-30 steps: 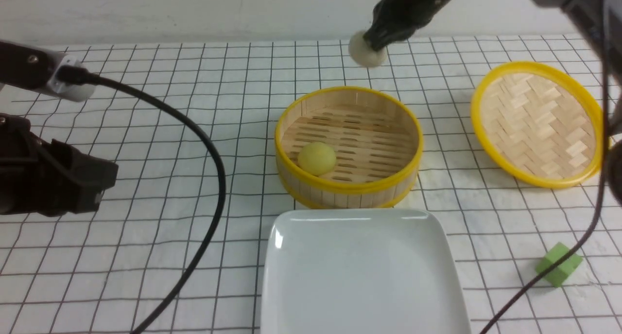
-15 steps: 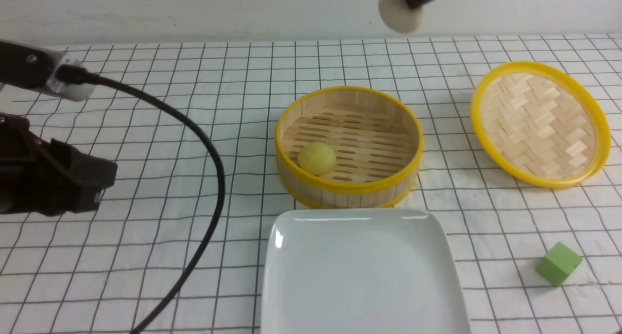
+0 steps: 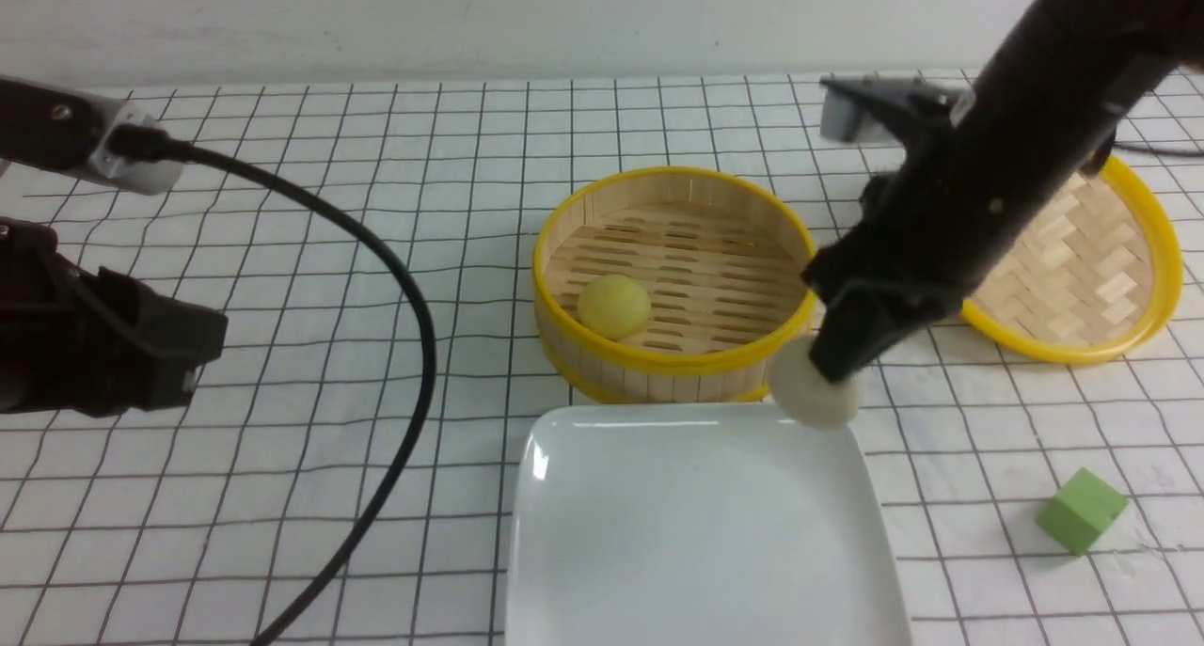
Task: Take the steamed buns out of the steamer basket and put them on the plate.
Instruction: Use the right arm to put the steamed stuffed bun into the plate
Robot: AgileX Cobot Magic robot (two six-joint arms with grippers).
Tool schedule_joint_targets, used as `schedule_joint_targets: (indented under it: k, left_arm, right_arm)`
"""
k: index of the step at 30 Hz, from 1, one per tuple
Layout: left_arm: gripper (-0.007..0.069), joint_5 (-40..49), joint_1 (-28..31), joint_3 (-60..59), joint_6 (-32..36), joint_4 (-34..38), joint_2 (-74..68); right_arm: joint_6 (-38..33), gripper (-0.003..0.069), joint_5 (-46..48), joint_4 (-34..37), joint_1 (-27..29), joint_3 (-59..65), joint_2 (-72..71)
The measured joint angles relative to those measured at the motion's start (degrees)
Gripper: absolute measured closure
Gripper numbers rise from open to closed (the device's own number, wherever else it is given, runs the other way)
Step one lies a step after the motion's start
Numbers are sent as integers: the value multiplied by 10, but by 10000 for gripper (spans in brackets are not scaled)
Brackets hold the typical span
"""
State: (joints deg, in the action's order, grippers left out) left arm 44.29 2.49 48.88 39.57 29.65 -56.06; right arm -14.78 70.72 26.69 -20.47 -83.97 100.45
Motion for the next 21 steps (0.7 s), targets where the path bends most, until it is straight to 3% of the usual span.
schedule_joint_targets:
  k: [8, 21]
  left_arm:
    - [384, 0, 0, 0, 0, 0, 0]
    - [384, 1, 0, 0, -2, 11, 0]
  right_arm:
    - [-47, 644, -29, 10, 0, 80, 0]
    - [-115, 639, -85, 21, 0, 83, 40]
